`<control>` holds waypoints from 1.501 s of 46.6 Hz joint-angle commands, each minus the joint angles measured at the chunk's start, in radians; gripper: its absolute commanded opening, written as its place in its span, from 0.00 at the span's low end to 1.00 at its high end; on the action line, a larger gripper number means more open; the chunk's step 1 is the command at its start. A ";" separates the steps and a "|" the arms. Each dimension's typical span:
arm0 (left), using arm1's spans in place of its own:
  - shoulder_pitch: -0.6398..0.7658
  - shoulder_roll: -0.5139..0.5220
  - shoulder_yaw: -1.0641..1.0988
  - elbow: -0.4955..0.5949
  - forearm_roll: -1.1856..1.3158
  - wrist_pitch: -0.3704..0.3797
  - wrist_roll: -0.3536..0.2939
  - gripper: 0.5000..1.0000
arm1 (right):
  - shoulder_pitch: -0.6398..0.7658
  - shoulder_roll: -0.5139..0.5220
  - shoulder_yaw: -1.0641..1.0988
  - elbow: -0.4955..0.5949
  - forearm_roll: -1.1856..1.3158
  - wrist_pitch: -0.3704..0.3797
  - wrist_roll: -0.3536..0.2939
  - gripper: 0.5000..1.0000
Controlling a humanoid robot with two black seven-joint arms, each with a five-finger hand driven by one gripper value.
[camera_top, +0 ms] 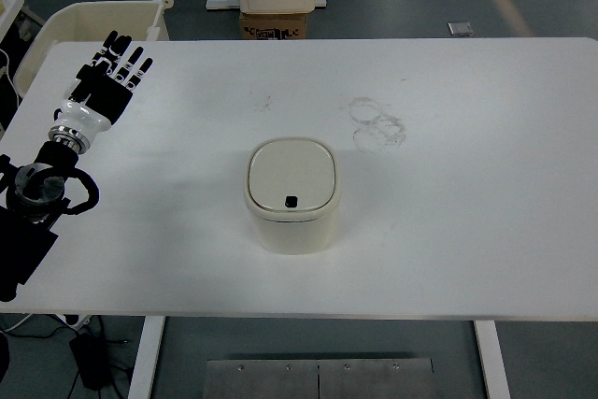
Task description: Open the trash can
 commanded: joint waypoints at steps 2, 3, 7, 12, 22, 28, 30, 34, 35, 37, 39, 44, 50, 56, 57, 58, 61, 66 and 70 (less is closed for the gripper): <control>0.000 -0.005 0.000 -0.001 0.001 0.001 -0.002 1.00 | 0.000 0.000 0.000 0.000 0.000 0.000 0.000 0.99; 0.000 -0.005 0.000 -0.001 0.002 0.001 -0.002 1.00 | 0.000 0.000 0.000 0.000 0.000 0.000 0.000 0.99; -0.003 -0.006 0.000 -0.001 0.002 0.004 -0.002 1.00 | 0.000 0.000 0.000 0.000 0.000 0.000 0.000 0.99; -0.009 -0.005 0.000 -0.001 0.004 0.004 0.000 1.00 | 0.000 0.000 0.000 0.000 0.000 0.000 0.000 0.99; -0.012 -0.005 0.000 -0.001 0.004 0.005 0.003 1.00 | 0.000 0.000 0.000 0.000 0.000 0.000 0.000 0.99; -0.012 -0.002 0.000 -0.001 0.004 0.007 0.003 1.00 | 0.000 0.000 0.000 0.000 0.000 0.000 0.000 0.99; -0.011 -0.001 0.000 -0.001 0.004 0.009 0.003 1.00 | 0.000 0.000 0.000 0.000 0.000 0.000 0.000 0.99; -0.009 0.000 0.000 -0.001 0.004 0.010 0.003 1.00 | 0.000 0.000 0.000 0.000 0.000 0.000 0.000 0.99; -0.009 0.000 0.000 -0.001 0.004 0.010 0.003 1.00 | 0.000 0.000 0.000 0.000 0.000 0.000 0.000 0.99; -0.009 0.000 0.000 -0.001 0.004 0.012 0.005 1.00 | 0.000 0.000 0.000 0.000 0.000 0.000 0.000 0.99; -0.009 0.002 0.000 -0.001 0.004 0.012 0.005 1.00 | 0.000 0.000 0.000 0.000 0.000 0.000 0.000 0.99; -0.009 0.002 0.000 -0.001 0.005 0.015 0.005 1.00 | 0.000 0.000 0.000 0.000 0.000 0.000 0.000 0.99; -0.011 0.005 0.000 -0.001 0.004 0.019 0.006 1.00 | 0.000 0.000 0.000 0.000 0.000 0.000 0.000 0.99; -0.025 0.006 0.000 -0.001 0.002 0.022 0.009 1.00 | 0.000 0.000 0.000 0.000 0.000 0.000 0.000 0.99; -0.025 0.006 0.000 -0.002 0.004 0.024 0.009 1.00 | 0.000 0.000 0.000 0.000 0.000 0.000 0.000 0.99; -0.025 0.008 0.000 -0.002 0.004 0.025 0.009 1.00 | 0.000 0.000 0.000 0.000 0.000 0.000 0.000 0.99; -0.025 0.011 0.000 -0.010 0.004 0.027 0.009 1.00 | 0.000 0.000 0.000 0.000 0.000 0.000 0.000 0.99; -0.023 0.015 0.002 -0.034 0.005 0.030 0.012 1.00 | 0.000 0.000 0.000 0.000 0.000 0.000 0.000 0.99; -0.016 0.034 0.002 -0.068 0.005 0.036 0.012 1.00 | 0.000 0.000 0.000 0.000 0.000 0.000 0.000 0.99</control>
